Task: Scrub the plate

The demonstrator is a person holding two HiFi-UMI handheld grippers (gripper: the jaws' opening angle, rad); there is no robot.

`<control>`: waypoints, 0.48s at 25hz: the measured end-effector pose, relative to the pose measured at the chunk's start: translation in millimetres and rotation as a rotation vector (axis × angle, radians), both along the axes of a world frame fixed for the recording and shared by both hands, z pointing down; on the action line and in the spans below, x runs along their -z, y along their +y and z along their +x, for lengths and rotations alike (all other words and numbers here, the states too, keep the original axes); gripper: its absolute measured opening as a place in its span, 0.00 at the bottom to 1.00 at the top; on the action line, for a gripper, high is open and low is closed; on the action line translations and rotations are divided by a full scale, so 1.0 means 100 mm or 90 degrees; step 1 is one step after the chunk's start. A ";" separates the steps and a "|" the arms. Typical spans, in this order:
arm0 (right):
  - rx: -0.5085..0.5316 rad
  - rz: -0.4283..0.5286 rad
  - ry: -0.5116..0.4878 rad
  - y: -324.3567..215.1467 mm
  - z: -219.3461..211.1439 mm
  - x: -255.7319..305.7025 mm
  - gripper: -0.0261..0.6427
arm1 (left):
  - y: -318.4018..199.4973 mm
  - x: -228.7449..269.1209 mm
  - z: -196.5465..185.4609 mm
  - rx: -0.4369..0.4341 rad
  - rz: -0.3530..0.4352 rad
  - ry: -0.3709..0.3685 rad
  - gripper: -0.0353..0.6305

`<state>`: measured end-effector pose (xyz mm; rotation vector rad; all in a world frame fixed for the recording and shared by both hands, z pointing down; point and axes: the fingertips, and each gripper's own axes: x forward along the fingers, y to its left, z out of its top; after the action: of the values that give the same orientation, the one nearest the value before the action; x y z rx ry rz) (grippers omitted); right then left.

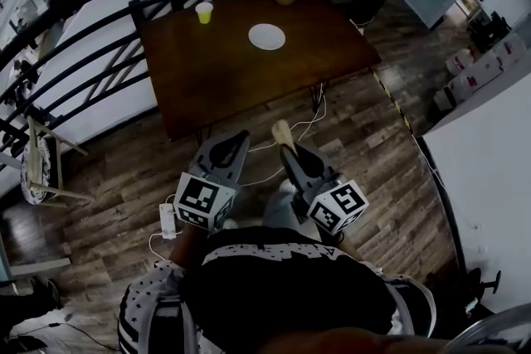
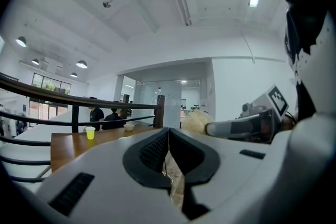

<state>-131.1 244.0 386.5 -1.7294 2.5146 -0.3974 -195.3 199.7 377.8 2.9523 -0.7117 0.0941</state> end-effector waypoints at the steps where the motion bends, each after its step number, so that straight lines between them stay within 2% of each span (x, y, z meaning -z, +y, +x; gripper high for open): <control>1: 0.002 -0.001 -0.001 -0.03 0.02 -0.01 0.11 | -0.03 0.00 0.02 0.003 0.002 0.000 0.07; 12: 0.036 -0.016 -0.018 -0.41 0.16 -0.16 0.11 | -0.35 -0.13 0.11 0.043 -0.009 -0.017 0.07</control>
<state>-115.4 203.2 402.7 -1.6512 2.5550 -0.4556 -184.4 164.6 390.9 2.9151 -0.8100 0.1332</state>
